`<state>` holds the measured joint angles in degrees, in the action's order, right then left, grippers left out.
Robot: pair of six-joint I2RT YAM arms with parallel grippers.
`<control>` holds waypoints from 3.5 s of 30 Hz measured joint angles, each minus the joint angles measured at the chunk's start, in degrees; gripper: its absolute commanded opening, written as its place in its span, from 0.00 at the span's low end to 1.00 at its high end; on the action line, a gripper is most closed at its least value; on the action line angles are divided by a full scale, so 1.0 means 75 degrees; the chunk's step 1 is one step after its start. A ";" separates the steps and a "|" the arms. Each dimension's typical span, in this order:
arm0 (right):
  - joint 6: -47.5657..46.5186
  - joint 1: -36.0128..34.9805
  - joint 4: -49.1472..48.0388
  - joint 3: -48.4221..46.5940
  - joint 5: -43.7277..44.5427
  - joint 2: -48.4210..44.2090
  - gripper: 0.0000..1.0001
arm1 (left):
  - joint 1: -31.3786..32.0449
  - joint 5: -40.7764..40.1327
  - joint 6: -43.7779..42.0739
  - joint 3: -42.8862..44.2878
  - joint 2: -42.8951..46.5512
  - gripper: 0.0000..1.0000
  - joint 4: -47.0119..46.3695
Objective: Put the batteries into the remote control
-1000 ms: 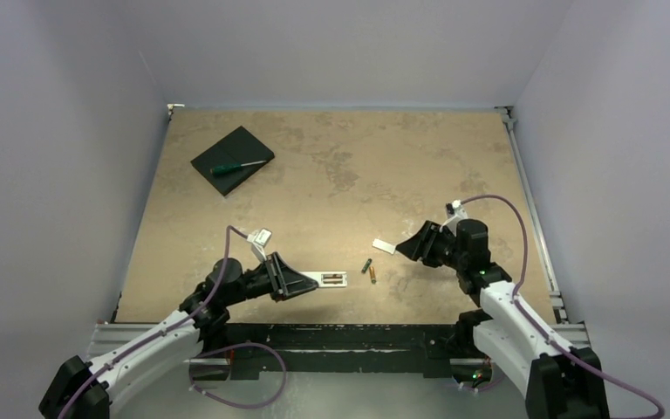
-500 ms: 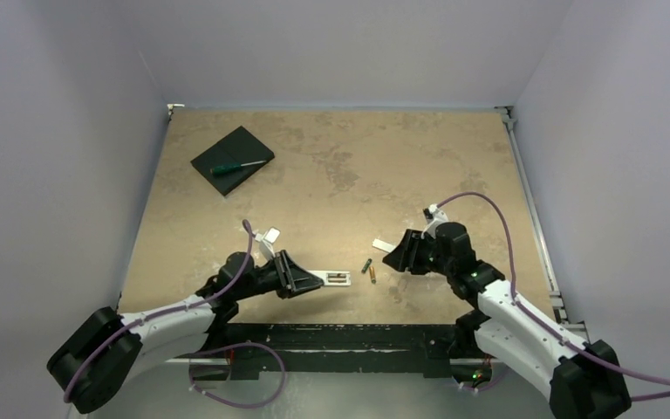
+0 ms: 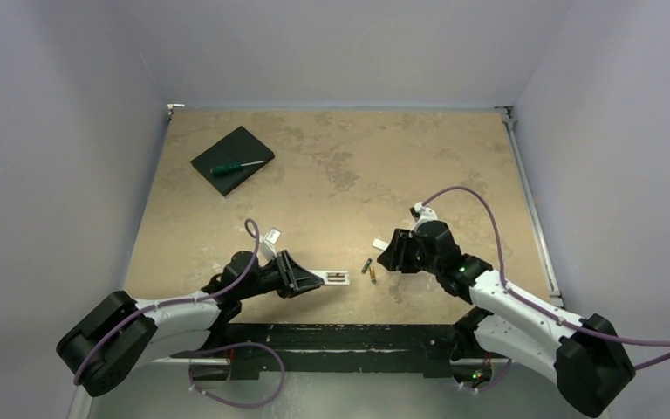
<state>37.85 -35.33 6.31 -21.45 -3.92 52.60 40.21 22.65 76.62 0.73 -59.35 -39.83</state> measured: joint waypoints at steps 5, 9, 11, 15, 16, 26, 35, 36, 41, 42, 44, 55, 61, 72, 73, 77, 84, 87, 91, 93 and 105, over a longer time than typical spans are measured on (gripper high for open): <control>-0.0009 -0.0166 0.0017 -0.0172 0.0221 0.0181 0.48 | 0.0003 -0.0029 -0.0128 0.0000 -0.0481 0.00 -0.0117; -0.0029 -0.0356 0.0023 -0.0280 0.0344 0.0396 0.47 | 0.0009 -0.0041 -0.0175 -0.0003 -0.0921 0.00 -0.0321; -0.0052 -0.0458 0.0026 -0.0323 0.0420 0.0539 0.47 | 0.0009 -0.0044 -0.0195 -0.0003 -0.1189 0.00 -0.0458; -0.0090 -0.0612 0.0052 -0.0434 0.0583 0.0793 0.46 | 0.0015 -0.0012 -0.0251 -0.0006 -0.1670 0.00 -0.0836; -0.0111 -0.0659 0.0073 -0.0487 0.0624 0.0845 0.46 | 0.0015 0.0003 -0.0274 -0.0006 -0.1789 0.00 -0.0976; -0.0248 -0.0950 0.0079 -0.0711 0.0874 0.1358 0.48 | 0.0015 0.0128 -0.0361 -0.0006 -0.2433 0.28 -0.1682; -0.0274 -0.1093 0.0079 -0.0711 0.0997 0.1469 0.50 | 0.0015 0.0131 -0.0638 -0.0012 -0.2643 0.47 -0.1367; -0.0277 -0.1099 0.0079 -0.0711 0.0997 0.1478 0.50 | 0.0015 0.0152 -0.0667 -0.0012 -0.2634 0.48 -0.1376; -0.0280 -0.1174 0.0079 -0.0711 0.0997 0.1524 0.50 | 0.0015 0.0227 -0.0822 0.0073 -0.2585 0.52 -0.1288; -0.0280 -0.1192 0.0079 -0.0711 0.0997 0.1539 0.50 | 0.0015 0.0245 -0.0860 0.0114 -0.2585 0.53 -0.1236; -0.0286 -0.1215 0.0085 -0.0711 0.0994 0.1556 0.49 | 0.0015 0.0297 -0.0965 0.0239 -0.2582 0.53 -0.1078; -0.0373 -0.1623 0.0312 -0.0807 0.1198 0.2055 0.46 | 0.0012 0.0361 -0.1670 0.1090 -0.2611 0.59 0.0192; -0.0396 -0.1848 0.0417 -0.0927 0.1390 0.2238 0.46 | 0.0006 0.0350 -0.2101 0.1623 -0.2521 0.64 0.1116; -0.0399 -0.2063 0.0481 -0.1157 0.1617 0.2541 0.42 | 0.0006 -0.0227 -0.2731 0.2349 -0.1923 0.65 0.3293; -0.0399 -0.2087 0.0481 -0.1183 0.1638 0.2567 0.42 | 0.0006 -0.0323 -0.2763 0.2407 -0.1871 0.65 0.3483; -0.0399 -0.2151 0.0490 -0.1271 0.1749 0.2672 0.41 | 0.0006 -0.0676 -0.2888 0.2597 -0.1655 0.65 0.4182; -0.0399 -0.2267 0.0632 -0.1352 0.1886 0.2838 0.39 | 0.0000 -0.1253 -0.3080 0.2806 -0.1282 0.65 0.5182; -0.0399 -0.2311 0.0743 -0.1425 0.1996 0.2871 0.37 | 0.0000 -0.1498 -0.3171 0.2859 -0.1122 0.65 0.5523; -0.0399 -0.2387 0.0839 -0.1562 0.2057 0.3019 0.36 | 0.0000 -0.1763 -0.3246 0.2900 -0.0965 0.65 0.5855; -0.0396 -0.2433 0.0883 -0.1609 0.2095 0.3086 0.36 | 0.0000 -0.1865 -0.3299 0.2920 -0.0909 0.65 0.5977; -0.0358 -0.2769 0.1204 -0.1769 0.2474 0.3246 0.33 | 0.0000 -0.2078 -0.3360 0.2923 -0.0761 0.64 0.6193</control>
<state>35.16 -56.10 15.33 -34.72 14.63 76.95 40.21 7.07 51.42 22.65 -65.06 6.61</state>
